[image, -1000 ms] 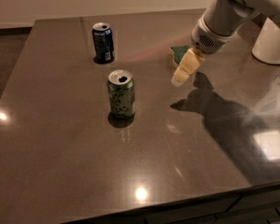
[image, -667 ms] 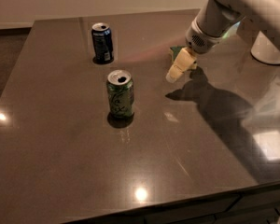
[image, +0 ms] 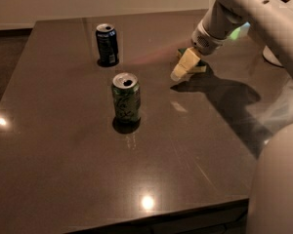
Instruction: Move sponge near green can
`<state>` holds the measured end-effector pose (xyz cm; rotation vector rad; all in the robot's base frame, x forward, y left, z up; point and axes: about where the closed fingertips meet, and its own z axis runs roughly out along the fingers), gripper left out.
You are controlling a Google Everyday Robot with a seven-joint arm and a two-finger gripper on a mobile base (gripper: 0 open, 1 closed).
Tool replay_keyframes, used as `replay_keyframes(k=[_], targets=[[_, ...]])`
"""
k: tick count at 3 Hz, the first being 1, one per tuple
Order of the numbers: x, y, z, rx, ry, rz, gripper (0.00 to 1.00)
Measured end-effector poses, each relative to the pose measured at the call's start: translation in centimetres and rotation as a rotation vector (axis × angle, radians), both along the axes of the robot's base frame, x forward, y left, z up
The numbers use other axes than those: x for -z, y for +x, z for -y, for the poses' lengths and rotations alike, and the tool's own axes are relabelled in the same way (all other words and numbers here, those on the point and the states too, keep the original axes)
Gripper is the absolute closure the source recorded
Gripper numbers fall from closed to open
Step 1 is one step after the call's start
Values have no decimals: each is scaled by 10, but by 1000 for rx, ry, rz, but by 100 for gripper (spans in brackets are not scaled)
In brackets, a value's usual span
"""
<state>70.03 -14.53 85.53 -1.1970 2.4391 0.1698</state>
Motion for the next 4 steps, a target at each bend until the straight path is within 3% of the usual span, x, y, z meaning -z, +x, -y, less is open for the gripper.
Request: replay_keyframes(k=[1, 3, 4], targets=[[6, 11, 3, 16, 21, -12, 0], [10, 14, -1, 5, 56, -21, 44], [2, -3, -13, -43, 79, -12, 75]])
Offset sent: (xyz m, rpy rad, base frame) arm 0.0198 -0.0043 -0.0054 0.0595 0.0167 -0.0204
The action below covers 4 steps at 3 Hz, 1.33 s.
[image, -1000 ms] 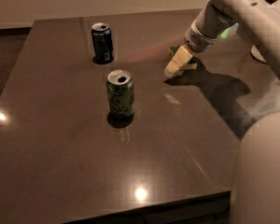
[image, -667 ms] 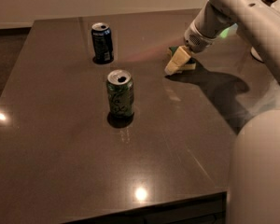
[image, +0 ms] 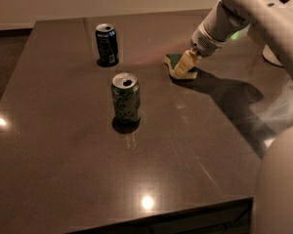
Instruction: Move sponge near green can
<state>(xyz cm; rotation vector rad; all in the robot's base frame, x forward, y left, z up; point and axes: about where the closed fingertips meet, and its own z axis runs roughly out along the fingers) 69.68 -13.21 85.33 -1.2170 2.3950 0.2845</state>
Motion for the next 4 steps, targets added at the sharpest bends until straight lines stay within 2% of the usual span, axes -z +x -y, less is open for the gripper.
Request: replay_keyframes(k=[1, 2, 3, 4], targets=[[-9, -19, -13, -47, 25, 9, 97], [-19, -46, -28, -114, 36, 29, 100], [-17, -85, -48, -199, 33, 22, 100], [-13, -118, -57, -263, 18, 18, 100]])
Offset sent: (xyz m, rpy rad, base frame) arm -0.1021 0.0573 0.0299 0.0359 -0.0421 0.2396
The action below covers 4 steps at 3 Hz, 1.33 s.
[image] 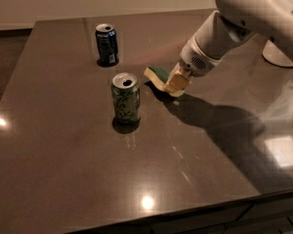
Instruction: Move sponge near green can
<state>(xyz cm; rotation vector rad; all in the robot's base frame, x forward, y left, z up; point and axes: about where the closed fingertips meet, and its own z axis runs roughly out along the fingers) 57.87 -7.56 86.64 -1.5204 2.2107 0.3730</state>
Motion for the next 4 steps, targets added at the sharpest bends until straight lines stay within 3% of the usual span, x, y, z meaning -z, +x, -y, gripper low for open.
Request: replay_keyframes(k=[1, 2, 4], targets=[[0, -18, -3, -34, -9, 7, 100], [-1, -41, -13, -79, -11, 10, 84], [3, -70, -26, -139, 1, 10, 37]])
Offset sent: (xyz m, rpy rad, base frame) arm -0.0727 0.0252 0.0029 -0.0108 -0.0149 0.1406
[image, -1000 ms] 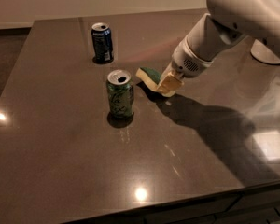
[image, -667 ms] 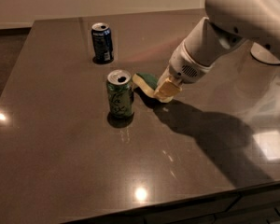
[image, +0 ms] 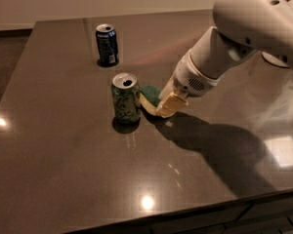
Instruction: Move sponge near green can
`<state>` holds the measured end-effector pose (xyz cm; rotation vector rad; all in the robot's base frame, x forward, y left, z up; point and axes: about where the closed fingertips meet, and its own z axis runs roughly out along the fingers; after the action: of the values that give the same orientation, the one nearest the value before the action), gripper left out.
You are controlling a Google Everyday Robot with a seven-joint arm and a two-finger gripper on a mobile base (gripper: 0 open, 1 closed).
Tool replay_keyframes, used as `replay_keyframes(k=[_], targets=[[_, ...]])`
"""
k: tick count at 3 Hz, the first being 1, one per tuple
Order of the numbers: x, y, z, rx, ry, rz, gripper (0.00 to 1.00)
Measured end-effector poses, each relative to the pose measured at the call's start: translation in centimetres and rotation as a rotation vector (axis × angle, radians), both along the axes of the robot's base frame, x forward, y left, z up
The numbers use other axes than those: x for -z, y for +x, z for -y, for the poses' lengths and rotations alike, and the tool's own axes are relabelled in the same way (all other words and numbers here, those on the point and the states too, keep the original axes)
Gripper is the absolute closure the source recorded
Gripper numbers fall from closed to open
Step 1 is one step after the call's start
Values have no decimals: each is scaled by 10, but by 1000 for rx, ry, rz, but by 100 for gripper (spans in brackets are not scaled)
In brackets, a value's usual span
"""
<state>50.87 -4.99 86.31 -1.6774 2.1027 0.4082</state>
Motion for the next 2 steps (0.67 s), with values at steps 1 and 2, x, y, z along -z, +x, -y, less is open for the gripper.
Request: replay_keyframes(k=[1, 2], targets=[[0, -1, -1, -3, 0, 1, 14], [-1, -2, -2, -5, -2, 2, 0]])
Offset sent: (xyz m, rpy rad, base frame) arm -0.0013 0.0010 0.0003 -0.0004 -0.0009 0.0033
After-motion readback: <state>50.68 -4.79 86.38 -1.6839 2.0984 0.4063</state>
